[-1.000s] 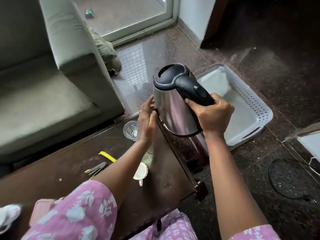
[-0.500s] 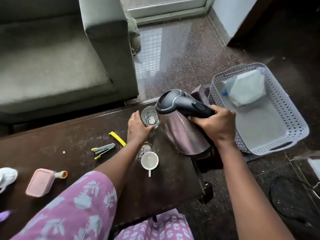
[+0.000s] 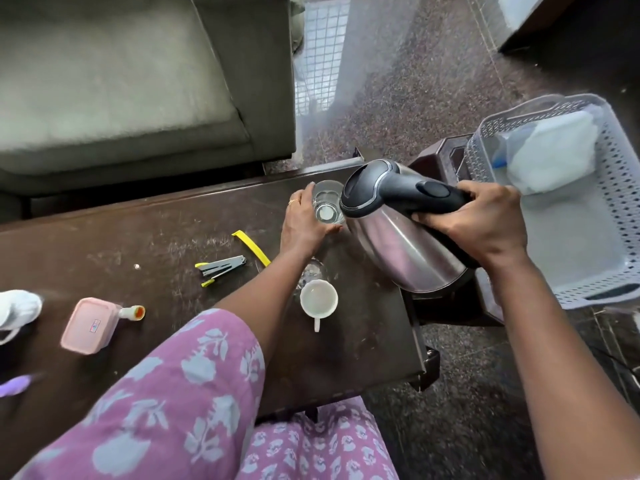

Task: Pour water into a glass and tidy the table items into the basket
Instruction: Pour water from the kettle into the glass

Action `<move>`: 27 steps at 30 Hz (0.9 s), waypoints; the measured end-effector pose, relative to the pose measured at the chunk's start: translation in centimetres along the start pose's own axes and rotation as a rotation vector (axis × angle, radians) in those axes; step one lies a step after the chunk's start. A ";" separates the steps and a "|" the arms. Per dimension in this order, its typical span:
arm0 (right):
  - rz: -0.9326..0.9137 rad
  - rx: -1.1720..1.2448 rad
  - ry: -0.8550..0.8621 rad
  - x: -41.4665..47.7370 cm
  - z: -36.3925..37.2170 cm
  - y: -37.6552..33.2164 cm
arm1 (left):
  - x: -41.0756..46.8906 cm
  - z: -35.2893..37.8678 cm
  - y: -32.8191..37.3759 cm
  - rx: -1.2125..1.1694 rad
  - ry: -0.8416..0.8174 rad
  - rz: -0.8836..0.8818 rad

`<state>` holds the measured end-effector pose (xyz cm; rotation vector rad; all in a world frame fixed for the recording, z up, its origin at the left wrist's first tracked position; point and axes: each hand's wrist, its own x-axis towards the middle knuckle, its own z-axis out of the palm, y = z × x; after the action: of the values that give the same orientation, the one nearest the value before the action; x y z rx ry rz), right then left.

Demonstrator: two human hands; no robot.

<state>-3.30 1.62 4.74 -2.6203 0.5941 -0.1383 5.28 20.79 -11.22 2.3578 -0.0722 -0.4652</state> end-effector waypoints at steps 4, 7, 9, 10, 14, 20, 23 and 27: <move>-0.048 -0.029 -0.039 0.3 0.3 -0.3 | 0.1 -0.1 0.0 0.010 0.031 0.022; -0.065 -0.056 -0.072 0.5 0.6 -0.4 | 0.3 -0.2 0.2 0.017 0.043 0.035; -0.090 -0.070 -0.073 0.5 0.6 -0.4 | 0.3 -0.3 0.4 -0.001 0.042 0.035; -0.106 -0.072 -0.071 0.5 0.6 -0.4 | 0.3 -0.3 0.4 -0.013 0.040 0.033; -0.149 -0.090 -0.074 0.6 0.4 -0.7 | 0.3 -0.3 0.4 -0.044 0.048 0.020; -0.165 -0.101 -0.069 0.9 0.1 -0.9 | 0.1 -0.3 0.7 -0.112 0.047 -0.027; -0.175 -0.106 -0.073 1.0 0.1 -1.0 | 0.1 -0.4 1.0 -0.130 0.047 -0.053; -0.173 -0.117 -0.084 1.2 -0.1 -1.2 | 0.1 -0.6 1.3 -0.131 0.029 -0.081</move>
<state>-1.75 2.00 5.32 -2.7735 0.3567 -0.0480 5.63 20.16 -9.96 2.2439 0.0652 -0.4605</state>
